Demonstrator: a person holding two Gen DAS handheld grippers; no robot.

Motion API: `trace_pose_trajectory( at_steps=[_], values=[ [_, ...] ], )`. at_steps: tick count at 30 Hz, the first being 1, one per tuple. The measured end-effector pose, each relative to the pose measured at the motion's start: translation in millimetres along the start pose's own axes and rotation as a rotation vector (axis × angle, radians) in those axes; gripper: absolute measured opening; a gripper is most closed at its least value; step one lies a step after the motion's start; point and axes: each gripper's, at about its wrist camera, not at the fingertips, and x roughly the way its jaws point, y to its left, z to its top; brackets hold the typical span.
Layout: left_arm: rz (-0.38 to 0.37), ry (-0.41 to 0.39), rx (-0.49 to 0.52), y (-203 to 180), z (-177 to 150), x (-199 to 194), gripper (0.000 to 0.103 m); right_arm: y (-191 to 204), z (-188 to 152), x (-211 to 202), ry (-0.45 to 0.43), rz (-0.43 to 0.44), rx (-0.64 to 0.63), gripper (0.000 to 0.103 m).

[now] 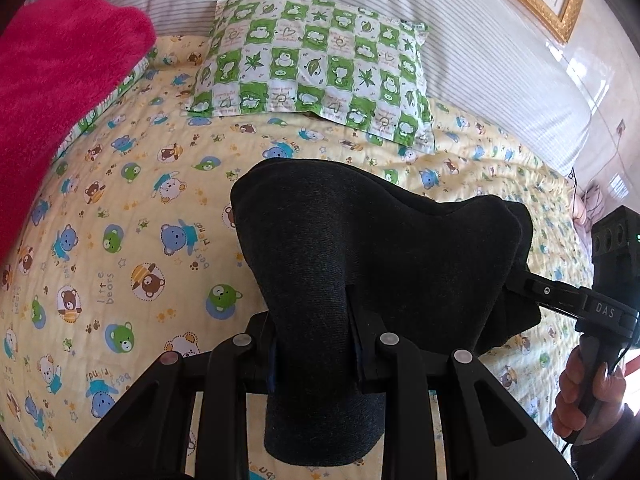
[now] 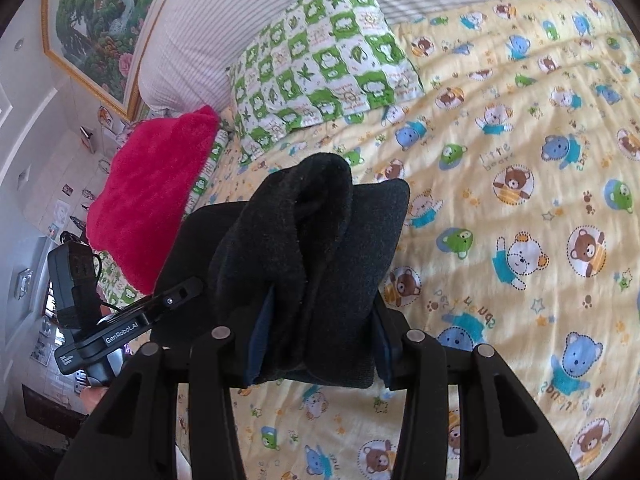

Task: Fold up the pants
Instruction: 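Press the folded bundle onto the quilt with both grippers, then open both grippers and release the folded black pants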

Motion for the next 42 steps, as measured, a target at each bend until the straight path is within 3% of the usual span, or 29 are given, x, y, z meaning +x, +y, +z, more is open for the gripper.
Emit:
trace_pose_trajectory(
  at_steps=[5,14,26,36,42],
  values=[
    [0.006,-0.002,0.014,-2,-2,3,0.028,-11,-1,5,0.019,-0.021,0.026,0.050],
    [0.018,0.005,0.025,0,-10,11,0.041,-14,-3,7,0.029,-0.121,-0.018,0.058],
    [0.023,0.015,0.020,8,-14,19,0.056,-19,-4,12,0.035,-0.146,-0.037,0.069],
    [0.090,-0.026,0.074,0,-21,-2,0.058,6,-6,-6,0.008,-0.142,-0.098,0.071],
    [0.096,-0.057,0.078,0,-26,-19,0.062,27,-12,-20,-0.016,-0.155,-0.178,0.081]
  ],
)
